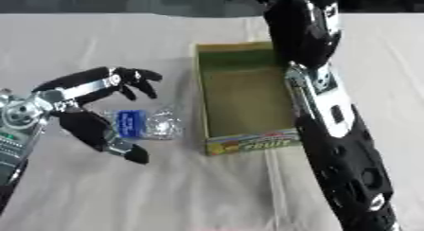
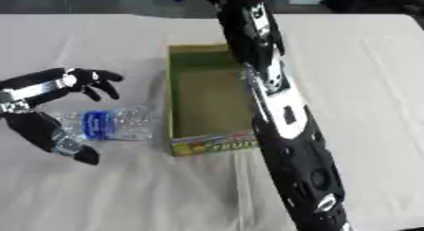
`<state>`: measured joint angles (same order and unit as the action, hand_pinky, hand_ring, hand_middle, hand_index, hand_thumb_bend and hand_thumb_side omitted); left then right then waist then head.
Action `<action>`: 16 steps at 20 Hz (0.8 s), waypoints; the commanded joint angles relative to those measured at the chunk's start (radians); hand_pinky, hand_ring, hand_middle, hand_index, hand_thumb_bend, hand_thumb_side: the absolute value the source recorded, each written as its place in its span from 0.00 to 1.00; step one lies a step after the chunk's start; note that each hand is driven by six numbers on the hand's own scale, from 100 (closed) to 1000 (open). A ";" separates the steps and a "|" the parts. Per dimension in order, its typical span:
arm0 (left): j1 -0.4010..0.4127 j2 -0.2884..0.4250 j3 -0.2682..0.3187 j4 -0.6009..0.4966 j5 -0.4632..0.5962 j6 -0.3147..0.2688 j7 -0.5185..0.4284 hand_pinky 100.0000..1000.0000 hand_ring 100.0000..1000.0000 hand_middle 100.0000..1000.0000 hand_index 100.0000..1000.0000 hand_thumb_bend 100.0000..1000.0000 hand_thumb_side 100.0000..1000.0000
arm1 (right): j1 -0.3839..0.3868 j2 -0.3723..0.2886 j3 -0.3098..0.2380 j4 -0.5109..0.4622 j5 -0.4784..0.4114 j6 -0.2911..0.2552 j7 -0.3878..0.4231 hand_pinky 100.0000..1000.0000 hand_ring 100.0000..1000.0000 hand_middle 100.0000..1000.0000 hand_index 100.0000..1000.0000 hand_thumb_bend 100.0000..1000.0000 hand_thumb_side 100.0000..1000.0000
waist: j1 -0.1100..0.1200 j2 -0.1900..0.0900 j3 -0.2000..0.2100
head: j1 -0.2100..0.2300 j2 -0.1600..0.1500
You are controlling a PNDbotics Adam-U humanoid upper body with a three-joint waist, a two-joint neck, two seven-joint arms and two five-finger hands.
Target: Pick up objects on the table and place them in the box.
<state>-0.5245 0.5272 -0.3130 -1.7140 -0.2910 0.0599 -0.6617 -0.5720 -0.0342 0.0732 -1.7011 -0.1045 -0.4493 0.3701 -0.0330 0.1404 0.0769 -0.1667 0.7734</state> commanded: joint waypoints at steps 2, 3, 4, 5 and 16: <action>-0.004 0.005 0.008 -0.001 -0.017 -0.007 0.006 0.75 0.86 0.69 0.97 0.81 0.43 | -0.010 0.002 -0.004 -0.024 -0.007 -0.001 0.005 0.57 0.82 0.87 0.91 0.35 1.00 | 0.004 -0.010 -0.003 | 0.008 -0.003; -0.004 0.005 0.010 0.002 -0.022 -0.007 0.008 0.75 0.86 0.69 0.97 0.81 0.43 | -0.010 0.002 -0.004 -0.025 -0.007 -0.001 0.006 0.57 0.82 0.87 0.91 0.35 1.00 | 0.004 -0.010 -0.004 | 0.009 -0.003; -0.004 0.005 0.011 0.004 -0.027 -0.008 0.010 0.75 0.86 0.69 0.97 0.81 0.43 | -0.010 0.002 -0.004 -0.025 -0.008 -0.001 0.007 0.57 0.82 0.87 0.91 0.35 1.00 | 0.004 -0.009 -0.005 | 0.009 -0.003; -0.007 0.008 0.013 0.008 -0.033 -0.008 0.012 0.75 0.85 0.70 0.97 0.81 0.43 | -0.010 0.002 -0.004 -0.025 -0.008 -0.001 0.007 0.57 0.82 0.87 0.92 0.35 1.00 | 0.004 -0.009 -0.007 | 0.010 -0.003; -0.040 0.047 0.017 0.064 -0.070 -0.020 0.008 0.75 0.85 0.70 0.97 0.81 0.43 | -0.007 0.001 -0.003 -0.025 -0.011 0.000 0.018 0.57 0.82 0.87 0.92 0.36 1.00 | 0.005 -0.003 -0.011 | 0.015 -0.003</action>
<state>-0.5460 0.5468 -0.3063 -1.6442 -0.3538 0.0434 -0.6523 -0.5720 -0.0342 0.0733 -1.7032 -0.1132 -0.4499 0.3845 -0.0329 0.1489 0.0666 -0.1577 0.7734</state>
